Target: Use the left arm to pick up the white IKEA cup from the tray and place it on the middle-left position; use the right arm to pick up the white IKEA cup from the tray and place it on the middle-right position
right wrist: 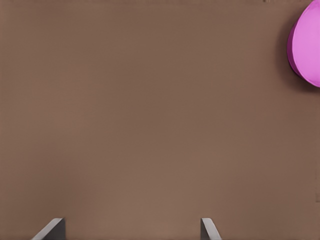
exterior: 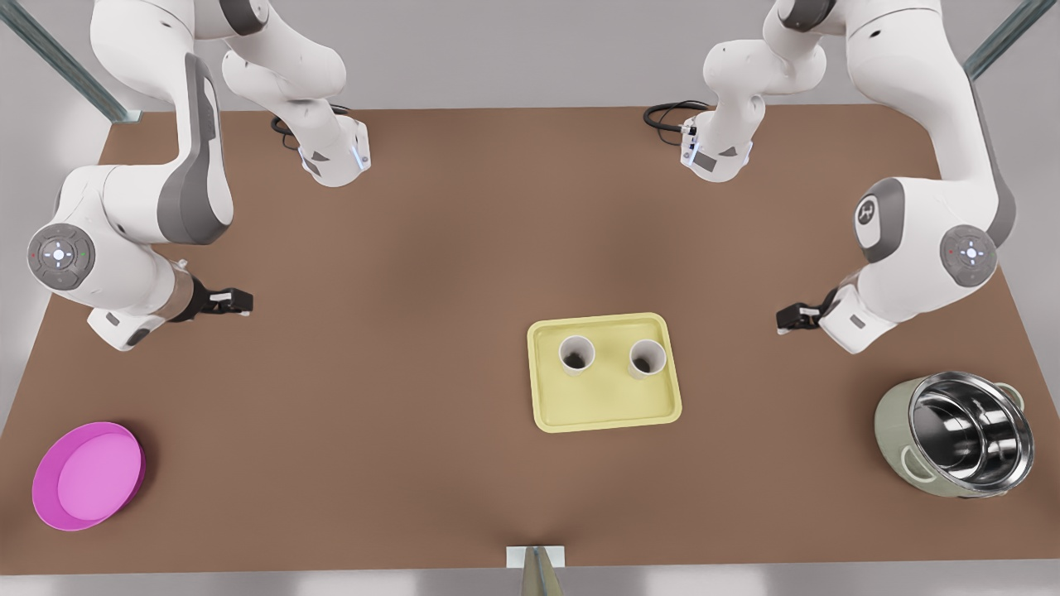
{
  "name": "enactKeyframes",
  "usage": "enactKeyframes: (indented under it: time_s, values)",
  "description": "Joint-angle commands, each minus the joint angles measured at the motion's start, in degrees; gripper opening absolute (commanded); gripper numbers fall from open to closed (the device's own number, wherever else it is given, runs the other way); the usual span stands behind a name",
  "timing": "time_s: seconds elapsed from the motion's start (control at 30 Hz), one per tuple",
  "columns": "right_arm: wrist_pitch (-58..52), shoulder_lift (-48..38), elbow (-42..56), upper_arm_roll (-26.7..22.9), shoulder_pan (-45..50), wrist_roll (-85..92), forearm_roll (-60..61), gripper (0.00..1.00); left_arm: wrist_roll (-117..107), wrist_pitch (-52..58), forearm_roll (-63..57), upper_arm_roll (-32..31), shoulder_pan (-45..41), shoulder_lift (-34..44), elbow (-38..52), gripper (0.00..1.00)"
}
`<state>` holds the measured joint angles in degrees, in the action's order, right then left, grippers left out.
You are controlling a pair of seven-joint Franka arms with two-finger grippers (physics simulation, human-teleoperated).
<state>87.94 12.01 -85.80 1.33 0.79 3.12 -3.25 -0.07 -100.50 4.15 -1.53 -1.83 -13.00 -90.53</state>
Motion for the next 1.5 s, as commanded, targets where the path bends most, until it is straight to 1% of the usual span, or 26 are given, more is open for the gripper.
enactKeyframes:
  time_s: [0.0, 0.07, 0.1, 0.13, 0.17, 0.2, 0.27, 0.33, 0.37, 0.4, 0.43, 0.5, 0.57, 0.63, 0.7, 0.77, 0.83, 0.9, 0.93, 1.03, 1.13, 1.23, 1.37, 1.4, 1.43, 1.47]
  values:
    - [0.5, -0.1, 0.0, 0.0, 0.0, 2.0, 0.0, 1.00, -1.4, -2.1, 0.2, -0.3, -0.7, -0.1, -0.2, 1.00]
    - [0.5, -0.1, 0.0, 0.0, 0.0, 2.0, 0.0, 1.00, -1.1, -2.4, 0.4, -0.3, -1.5, -0.5, 0.3, 1.00]
    - [0.6, 0.2, 0.0, 0.1, 0.0, 1.9, 0.1, 1.00, -1.0, -2.2, -0.7, -0.4, -2.7, -0.7, 0.1, 1.00]
    - [3.1, 0.4, 0.0, 0.1, 0.1, 1.8, 0.0, 1.00, -0.8, -3.1, -4.0, -0.3, -3.3, -2.4, 0.0, 1.00]
    - [3.4, 2.5, 0.2, 0.5, 1.3, 1.3, -0.2, 1.00, 1.2, -5.1, -3.9, -0.2, -2.9, -2.8, -0.2, 1.00]
    - [5.5, 3.7, 0.5, 0.5, 3.9, -1.2, -0.1, 1.00, 1.3, -5.1, -3.9, -0.2, -3.2, -3.2, -0.2, 1.00]
    - [11.4, 9.1, 0.5, 0.7, 14.8, -11.9, 0.9, 1.00, 1.4, -4.7, -4.1, -0.3, -3.9, -4.1, 1.1, 1.00]
    - [16.9, 12.0, 0.6, 1.2, 19.1, -15.8, 2.2, 1.00, 1.2, -5.1, -4.0, -0.3, -3.9, -4.3, 0.8, 1.00]
    - [19.5, 13.8, 0.6, 1.6, 19.4, -16.5, 6.4, 1.00, 1.3, -5.1, -3.5, -0.3, -3.9, -4.8, 0.6, 1.00]
    - [22.4, 15.5, 1.1, 2.3, 21.9, -19.2, 7.3, 1.00, 1.2, -5.1, -3.4, -0.3, -4.0, -4.8, 0.4, 1.00]
    - [22.8, 18.0, 3.6, 2.4, 24.8, -26.6, 6.9, 1.00, 1.3, -5.1, -3.4, -0.3, -4.0, -4.8, 0.4, 1.00]
    - [23.1, 22.0, 6.4, 2.4, 28.2, -33.6, 6.8, 1.00, 1.3, -5.1, -3.3, -0.3, -4.0, -4.8, 0.4, 1.00]
    - [23.1, 28.3, 14.5, 2.2, 31.3, -41.1, 6.7, 1.00, 1.3, -5.0, -3.2, -0.3, -4.0, -4.8, 0.4, 1.00]
    - [30.9, 30.6, 14.9, 2.2, 33.0, -45.7, 6.5, 1.00, 1.3, -5.0, -3.1, -0.3, -4.0, -4.8, 0.4, 1.00]
    - [38.1, 32.5, 15.0, 2.4, 34.3, -46.0, 6.5, 1.00, 1.2, -5.0, -3.1, -0.3, -4.0, -4.8, 0.4, 1.00]
    - [40.3, 35.7, 18.7, 2.4, 35.9, -46.0, 6.5, 1.00, 1.2, -5.0, -3.1, -0.3, -4.0, -4.8, 0.4, 1.00]
    - [42.2, 36.5, 18.7, 2.4, 37.0, -45.9, 6.5, 1.00, 1.1, -5.1, -3.1, -0.3, -4.1, -4.8, 0.4, 1.00]
    - [47.3, 38.4, 20.1, 2.4, 38.1, -45.9, 6.5, 1.00, 0.8, -5.1, -3.1, -0.3, -4.3, -4.8, 0.4, 1.00]
    - [47.8, 39.8, 21.4, 2.4, 39.6, -45.8, 6.5, 1.00, 0.8, -5.1, -3.1, -0.3, -4.3, -4.8, 0.4, 1.00]
    - [47.8, 41.3, 21.3, 2.4, 40.5, -45.5, 6.4, 1.00, 1.0, -5.0, -3.0, -0.3, -4.2, -4.8, 0.3, 1.00]
    - [47.8, 42.6, 21.3, 2.4, 40.8, -44.5, 6.5, 1.00, 0.8, -4.8, -2.0, -0.3, -4.2, -4.8, 0.1, 1.00]
    - [51.3, 45.0, 21.3, 2.4, 41.0, -44.3, 6.5, 1.00, 0.8, -5.1, -1.7, -0.3, -4.1, -4.8, 0.1, 1.00]
    - [51.5, 45.8, 21.3, 2.8, 41.0, -43.4, 6.5, 1.00, 1.0, -4.9, -1.6, -0.3, -4.1, -4.8, 0.4, 1.00]
    - [51.9, 45.8, 21.4, 3.0, 40.8, -43.5, 6.6, 0.91, 1.1, -4.8, -1.5, -0.2, -4.1, -4.7, 0.6, 1.00]
    - [52.0, 45.8, 21.4, 3.1, 40.8, -43.3, 6.7, 0.60, 1.1, -5.1, -0.2, -0.2, -4.2, -5.5, 1.1, 1.00]
    - [52.0, 45.9, 21.3, 3.1, 40.8, -43.3, 6.9, 0.53, 1.2, -5.0, -0.4, -0.2, -4.2, -5.3, 1.7, 1.00]
